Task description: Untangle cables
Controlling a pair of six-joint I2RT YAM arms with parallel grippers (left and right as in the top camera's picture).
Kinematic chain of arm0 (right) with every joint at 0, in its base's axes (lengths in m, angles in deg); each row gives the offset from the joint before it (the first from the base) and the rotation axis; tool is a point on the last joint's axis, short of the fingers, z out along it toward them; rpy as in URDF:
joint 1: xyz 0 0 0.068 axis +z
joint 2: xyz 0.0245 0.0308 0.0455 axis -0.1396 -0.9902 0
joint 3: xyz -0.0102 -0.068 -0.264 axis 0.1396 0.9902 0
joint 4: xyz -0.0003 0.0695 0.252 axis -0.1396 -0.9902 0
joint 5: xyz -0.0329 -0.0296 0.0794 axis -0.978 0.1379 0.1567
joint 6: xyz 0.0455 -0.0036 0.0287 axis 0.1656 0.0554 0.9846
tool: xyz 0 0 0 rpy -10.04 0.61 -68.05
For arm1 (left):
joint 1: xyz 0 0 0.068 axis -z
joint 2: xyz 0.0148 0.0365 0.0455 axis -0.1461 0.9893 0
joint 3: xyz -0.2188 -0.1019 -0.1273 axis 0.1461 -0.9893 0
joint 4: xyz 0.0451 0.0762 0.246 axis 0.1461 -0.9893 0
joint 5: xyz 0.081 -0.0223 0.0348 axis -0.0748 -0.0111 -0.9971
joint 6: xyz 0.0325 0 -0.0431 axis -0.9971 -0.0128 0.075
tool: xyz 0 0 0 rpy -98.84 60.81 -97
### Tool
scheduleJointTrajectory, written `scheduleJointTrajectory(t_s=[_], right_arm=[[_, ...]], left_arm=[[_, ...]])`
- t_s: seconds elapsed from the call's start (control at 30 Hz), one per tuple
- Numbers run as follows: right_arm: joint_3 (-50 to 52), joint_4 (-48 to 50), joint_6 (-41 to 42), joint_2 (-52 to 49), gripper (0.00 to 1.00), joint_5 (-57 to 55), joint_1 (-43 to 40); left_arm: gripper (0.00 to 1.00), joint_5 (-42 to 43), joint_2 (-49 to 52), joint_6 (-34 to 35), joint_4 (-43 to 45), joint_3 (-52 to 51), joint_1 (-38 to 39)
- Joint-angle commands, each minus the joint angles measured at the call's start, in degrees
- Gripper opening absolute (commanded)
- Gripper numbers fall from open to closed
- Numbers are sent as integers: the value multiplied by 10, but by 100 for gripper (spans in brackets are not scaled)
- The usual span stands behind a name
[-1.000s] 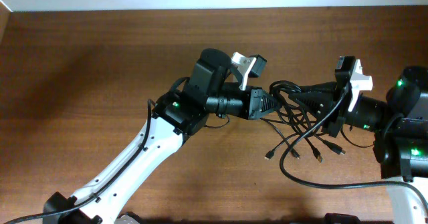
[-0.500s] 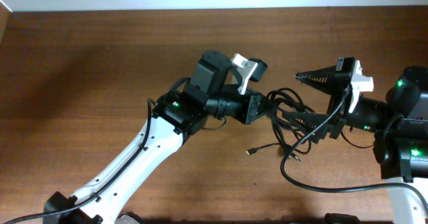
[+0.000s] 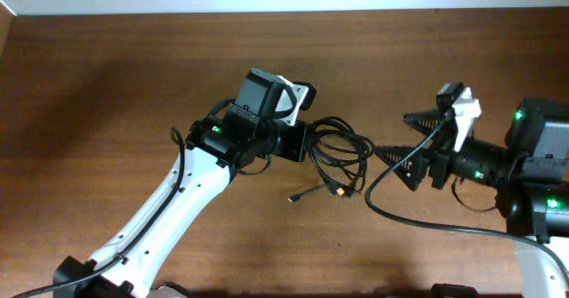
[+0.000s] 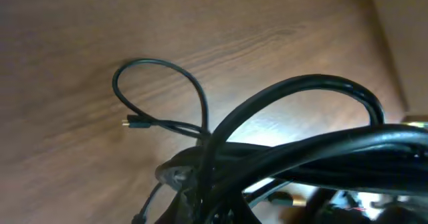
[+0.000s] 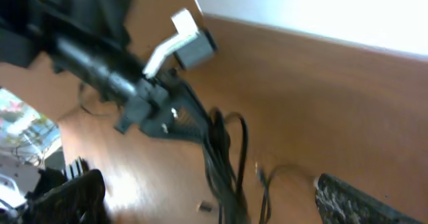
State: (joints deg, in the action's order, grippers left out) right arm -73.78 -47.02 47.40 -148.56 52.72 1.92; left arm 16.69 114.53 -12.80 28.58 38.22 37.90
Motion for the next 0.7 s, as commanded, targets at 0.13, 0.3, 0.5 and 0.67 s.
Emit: scheduleJointTrajectory(t_s=[0.13, 0.3, 0.5, 0.67], right_arm=[[-8, -85, -68, 4, 90, -67, 10], [-8, -114, -72, 4, 88, -75, 69], [-8, -132, -72, 4, 83, -163, 119], [-8, -142, -72, 4, 78, -220, 119]], left_arm=[[0, -17, -21, -170, 4, 35, 47], [0, -27, -21, -186, 27, 39, 70], [0, -86, -21, -147, 18, 39, 70], [0, -63, -21, -132, 17, 39, 70]])
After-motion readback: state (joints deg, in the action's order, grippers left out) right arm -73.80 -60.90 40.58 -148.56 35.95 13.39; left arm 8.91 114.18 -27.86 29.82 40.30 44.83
